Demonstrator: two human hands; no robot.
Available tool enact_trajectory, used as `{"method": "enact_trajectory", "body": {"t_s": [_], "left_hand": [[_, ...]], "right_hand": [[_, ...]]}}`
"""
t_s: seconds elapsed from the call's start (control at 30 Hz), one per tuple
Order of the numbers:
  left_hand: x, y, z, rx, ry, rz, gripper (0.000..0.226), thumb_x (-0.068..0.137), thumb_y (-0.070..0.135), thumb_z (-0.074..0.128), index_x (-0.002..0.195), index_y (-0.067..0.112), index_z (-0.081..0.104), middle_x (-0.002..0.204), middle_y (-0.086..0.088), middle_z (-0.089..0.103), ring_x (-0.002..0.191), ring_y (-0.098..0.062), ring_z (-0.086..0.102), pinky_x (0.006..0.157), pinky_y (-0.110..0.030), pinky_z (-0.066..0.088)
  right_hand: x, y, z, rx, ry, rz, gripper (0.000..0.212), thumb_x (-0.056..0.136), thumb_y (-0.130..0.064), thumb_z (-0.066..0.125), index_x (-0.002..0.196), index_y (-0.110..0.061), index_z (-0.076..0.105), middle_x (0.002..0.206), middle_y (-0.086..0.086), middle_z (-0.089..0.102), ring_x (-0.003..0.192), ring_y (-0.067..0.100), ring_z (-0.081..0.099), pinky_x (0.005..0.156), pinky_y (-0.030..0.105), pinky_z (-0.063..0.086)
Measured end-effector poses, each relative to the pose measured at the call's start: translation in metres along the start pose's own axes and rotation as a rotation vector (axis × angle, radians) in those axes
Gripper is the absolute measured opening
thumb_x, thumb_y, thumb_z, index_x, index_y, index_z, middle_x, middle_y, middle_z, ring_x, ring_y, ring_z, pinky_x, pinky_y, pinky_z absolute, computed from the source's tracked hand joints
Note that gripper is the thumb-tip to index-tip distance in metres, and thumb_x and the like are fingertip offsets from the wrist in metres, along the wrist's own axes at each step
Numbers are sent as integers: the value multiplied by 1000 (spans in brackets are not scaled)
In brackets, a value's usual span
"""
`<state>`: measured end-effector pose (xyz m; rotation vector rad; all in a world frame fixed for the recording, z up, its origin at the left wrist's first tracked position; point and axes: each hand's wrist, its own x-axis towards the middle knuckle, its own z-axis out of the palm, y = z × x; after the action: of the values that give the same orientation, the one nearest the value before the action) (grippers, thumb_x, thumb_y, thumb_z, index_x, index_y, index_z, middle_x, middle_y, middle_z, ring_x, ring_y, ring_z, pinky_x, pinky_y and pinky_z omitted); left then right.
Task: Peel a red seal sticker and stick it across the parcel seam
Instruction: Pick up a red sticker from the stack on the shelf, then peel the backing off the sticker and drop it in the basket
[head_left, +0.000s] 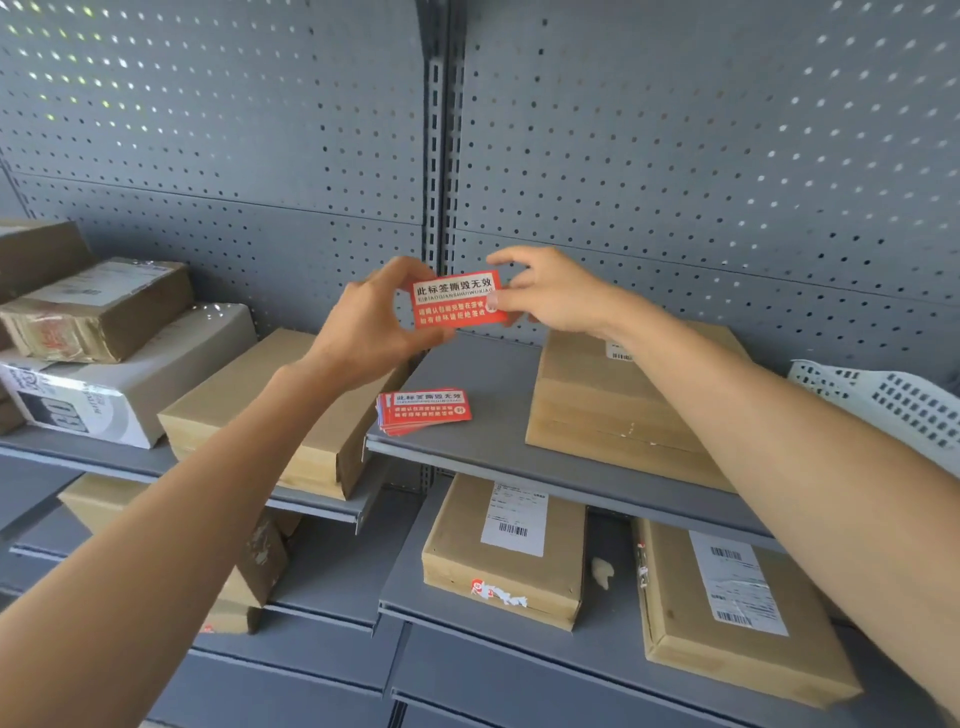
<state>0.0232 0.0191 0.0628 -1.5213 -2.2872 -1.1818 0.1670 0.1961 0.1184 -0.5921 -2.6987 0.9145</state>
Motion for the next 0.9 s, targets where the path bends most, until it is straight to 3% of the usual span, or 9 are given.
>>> {"method": "enact_trajectory", "body": {"t_s": [0.1,0.23,0.43,0.57,0.63,0.7,0.77,0.9], "left_hand": [[21,24,4,-31,33,70,61,79,39,87,127,25,53,120,8,67,107,-6,57,85,-22,43],[49,56,17,-64,26,169,62,78,39,87,127,25,53,120,8,67,111,-11,61,94,-38,53],[80,98,45,-130,12,255,67,79,39,86,136,27,54,124,9,68,114,-8,60,98,-41,53],[94,125,64,-443,-13,150,66,88,39,79,145,25,50,114,9,74,102,-5,70,86,-25,53],[98,140,71,-613,-60,67,44,94,36,73,133,19,61,99,2,79,84,-5,73,71,-21,51],[101,155,78,-736,-99,16,19,96,32,72,106,17,73,87,-3,80,72,-12,71,63,-26,47],[103,166,86,-822,-120,-16,16,95,28,73,86,16,75,82,-3,79,69,-16,69,64,-28,45],[106,178,96,-930,-131,-57,18,96,26,71,81,17,72,84,0,78,70,-12,69,70,-27,48]], "right_hand": [[-13,4,-19,187,126,29,42,96,-17,68,135,-20,55,104,3,78,80,14,75,78,35,56],[-30,16,-50,276,301,49,34,94,-12,70,127,-17,62,104,5,78,91,23,78,87,41,60],[-63,36,-93,266,487,39,31,95,-10,68,126,-14,62,102,5,77,85,16,74,70,22,60],[-85,49,-115,263,568,62,31,96,-13,68,127,-15,62,101,2,77,78,12,72,65,21,56],[-97,54,-125,270,593,69,32,96,-14,68,127,-16,61,101,1,77,79,12,73,65,18,55],[-107,58,-131,265,618,71,33,97,-15,68,129,-18,61,102,0,78,81,12,74,69,19,57],[-118,63,-136,286,640,72,33,97,-17,67,129,-18,60,103,0,78,79,12,75,74,23,60],[-135,80,-140,432,655,69,21,100,-21,64,118,-11,68,100,4,79,77,16,73,83,37,59]]}}
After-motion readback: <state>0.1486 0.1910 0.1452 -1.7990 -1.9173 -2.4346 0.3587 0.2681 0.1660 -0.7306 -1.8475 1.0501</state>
